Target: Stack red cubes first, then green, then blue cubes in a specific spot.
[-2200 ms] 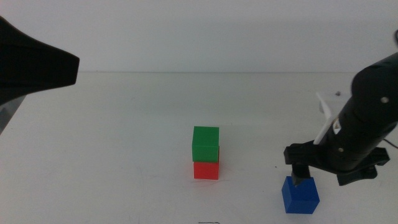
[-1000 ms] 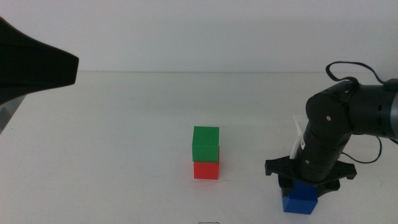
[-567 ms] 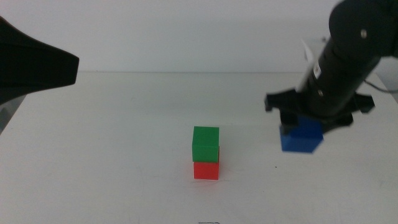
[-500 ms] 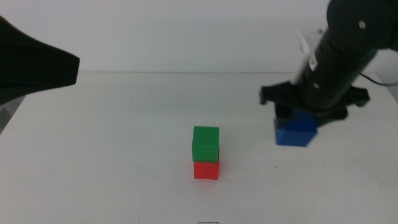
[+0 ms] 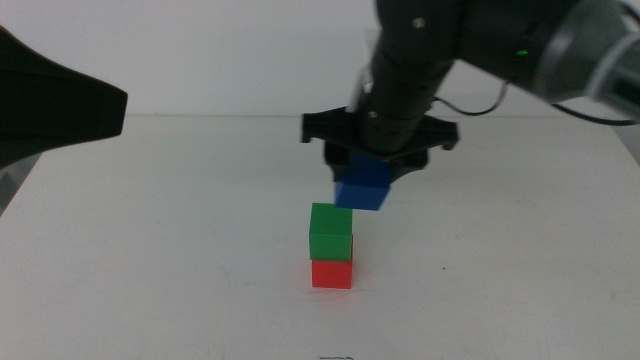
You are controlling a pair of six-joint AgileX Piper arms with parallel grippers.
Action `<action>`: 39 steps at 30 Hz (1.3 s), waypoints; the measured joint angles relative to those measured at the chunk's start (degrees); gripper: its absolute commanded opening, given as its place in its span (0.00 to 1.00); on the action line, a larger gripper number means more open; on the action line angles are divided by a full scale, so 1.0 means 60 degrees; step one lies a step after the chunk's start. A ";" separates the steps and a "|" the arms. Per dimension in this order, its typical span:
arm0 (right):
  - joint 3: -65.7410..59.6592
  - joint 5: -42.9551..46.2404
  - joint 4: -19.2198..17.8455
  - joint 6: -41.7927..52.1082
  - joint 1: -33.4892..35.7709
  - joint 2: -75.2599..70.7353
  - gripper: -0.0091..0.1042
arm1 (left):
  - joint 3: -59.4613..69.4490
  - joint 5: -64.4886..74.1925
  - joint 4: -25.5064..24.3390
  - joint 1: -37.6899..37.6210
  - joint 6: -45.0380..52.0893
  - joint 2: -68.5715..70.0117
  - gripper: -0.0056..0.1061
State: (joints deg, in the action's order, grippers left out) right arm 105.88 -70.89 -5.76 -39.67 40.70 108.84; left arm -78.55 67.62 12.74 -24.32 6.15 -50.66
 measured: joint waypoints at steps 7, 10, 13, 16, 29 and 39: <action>0.0397 -0.0010 0.0089 -0.0289 0.0148 0.0489 0.07 | 0.0000 0.0000 0.0000 0.0000 0.0000 0.0000 0.89; 0.0397 -0.0021 0.0089 -0.0429 0.0202 0.0552 0.07 | 0.0000 0.0000 0.0000 0.0000 0.0000 0.0000 0.89; 0.0397 -0.0021 0.0059 -0.0584 0.0297 0.0596 0.07 | 0.0000 0.0000 0.0000 0.0000 0.0000 0.0000 0.89; 0.0397 -0.0021 0.0059 -0.0690 0.0352 0.0650 0.07 | 0.0000 0.0000 0.0000 0.0000 0.0000 0.0000 0.89; 0.0734 -0.0023 0.0021 -0.1014 0.0500 0.0948 0.07 | 0.0000 0.0000 0.0009 0.0000 0.0000 0.0000 0.89; 0.0742 -0.0023 -0.0010 -0.1130 0.0500 0.1221 0.07 | 0.0000 0.0000 0.0009 0.0000 0.0000 0.0000 0.89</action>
State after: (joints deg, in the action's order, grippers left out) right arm 110.34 -71.03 -5.82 -46.45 43.70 116.17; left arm -78.55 67.62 12.79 -24.32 6.15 -50.66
